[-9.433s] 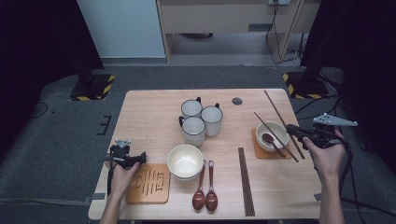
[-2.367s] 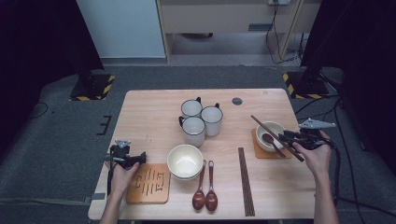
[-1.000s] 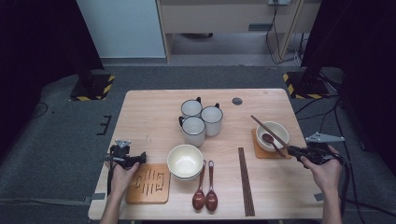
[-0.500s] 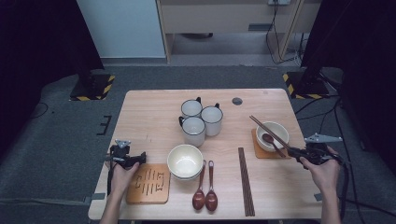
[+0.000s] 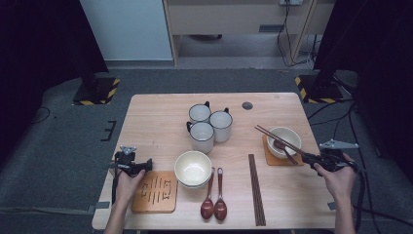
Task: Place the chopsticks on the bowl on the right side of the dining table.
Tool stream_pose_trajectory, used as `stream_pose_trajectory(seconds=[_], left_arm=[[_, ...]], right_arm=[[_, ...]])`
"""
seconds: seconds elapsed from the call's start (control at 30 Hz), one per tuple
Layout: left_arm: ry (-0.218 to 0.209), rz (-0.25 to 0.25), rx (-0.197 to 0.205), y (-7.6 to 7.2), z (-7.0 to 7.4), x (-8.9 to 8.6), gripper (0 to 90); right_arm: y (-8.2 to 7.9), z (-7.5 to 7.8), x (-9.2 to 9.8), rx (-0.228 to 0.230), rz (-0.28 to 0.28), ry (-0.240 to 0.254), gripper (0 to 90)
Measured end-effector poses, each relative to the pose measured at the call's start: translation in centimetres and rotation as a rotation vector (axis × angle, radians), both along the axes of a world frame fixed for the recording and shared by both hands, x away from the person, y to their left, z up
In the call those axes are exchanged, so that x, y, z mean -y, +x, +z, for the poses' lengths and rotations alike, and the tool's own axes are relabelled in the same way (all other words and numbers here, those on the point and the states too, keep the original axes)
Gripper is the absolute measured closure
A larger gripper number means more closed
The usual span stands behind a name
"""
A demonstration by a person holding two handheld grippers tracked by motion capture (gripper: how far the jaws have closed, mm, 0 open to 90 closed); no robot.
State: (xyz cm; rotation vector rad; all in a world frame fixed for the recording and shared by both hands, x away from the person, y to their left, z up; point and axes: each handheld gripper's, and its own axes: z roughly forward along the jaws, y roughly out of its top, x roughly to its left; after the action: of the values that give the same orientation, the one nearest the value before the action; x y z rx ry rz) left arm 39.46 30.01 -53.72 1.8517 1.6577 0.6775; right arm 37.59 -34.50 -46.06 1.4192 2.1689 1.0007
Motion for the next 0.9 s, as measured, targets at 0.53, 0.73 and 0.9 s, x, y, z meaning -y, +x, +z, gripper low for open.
stream_pose_trajectory(seconds=[0.53,0.73,0.9], left_arm=[[0.0,0.0,0.0,0.0,0.0,0.0,0.0],[0.0,0.0,0.0,0.0,0.0,0.0,0.0],[0.0,0.0,0.0,0.0,0.0,0.0,0.0]], right_arm=[[0.14,-0.23,0.48,0.029,-0.044,0.022,75.1],[0.19,-0.34,0.55,0.032,-0.056,0.023,74.0],[0.25,-0.37,0.68,0.042,-0.067,0.027,73.1]])
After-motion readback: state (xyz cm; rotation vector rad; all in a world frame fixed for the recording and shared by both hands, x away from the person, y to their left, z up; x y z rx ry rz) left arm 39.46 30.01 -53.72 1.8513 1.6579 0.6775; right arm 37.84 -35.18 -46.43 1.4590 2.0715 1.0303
